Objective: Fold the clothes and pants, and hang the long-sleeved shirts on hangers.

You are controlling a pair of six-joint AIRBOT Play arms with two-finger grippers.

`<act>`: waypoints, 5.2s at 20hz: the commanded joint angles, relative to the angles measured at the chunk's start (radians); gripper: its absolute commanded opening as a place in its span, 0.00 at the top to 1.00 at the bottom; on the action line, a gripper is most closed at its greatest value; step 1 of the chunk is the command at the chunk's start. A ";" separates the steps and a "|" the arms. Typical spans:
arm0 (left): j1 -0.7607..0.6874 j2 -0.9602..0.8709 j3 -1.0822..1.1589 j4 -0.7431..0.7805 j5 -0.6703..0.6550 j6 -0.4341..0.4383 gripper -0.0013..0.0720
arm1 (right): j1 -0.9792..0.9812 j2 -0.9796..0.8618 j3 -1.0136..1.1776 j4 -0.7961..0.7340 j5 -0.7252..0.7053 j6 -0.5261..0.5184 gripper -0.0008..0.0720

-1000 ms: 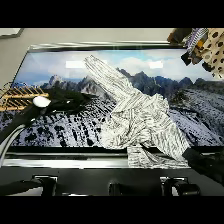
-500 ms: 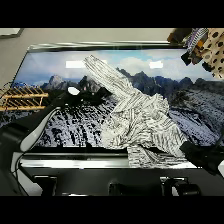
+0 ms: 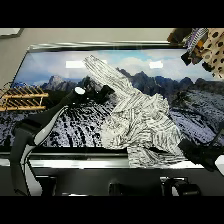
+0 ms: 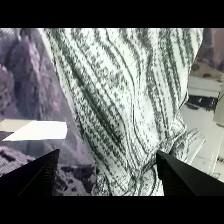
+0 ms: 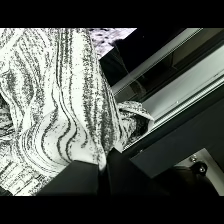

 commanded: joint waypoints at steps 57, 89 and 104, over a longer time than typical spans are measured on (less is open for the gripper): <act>0.166 0.700 0.019 1.070 -0.521 -0.412 0.95 | 0.000 -0.970 1.021 0.231 -0.707 -0.287 0.95; 0.500 1.160 -0.941 0.838 -0.472 -0.300 0.00 | -0.219 -0.775 0.105 0.720 -0.456 -0.732 0.07; 0.452 0.942 -0.943 0.545 -0.463 -0.100 0.00 | -0.050 -0.984 0.025 0.917 -0.549 -0.785 0.95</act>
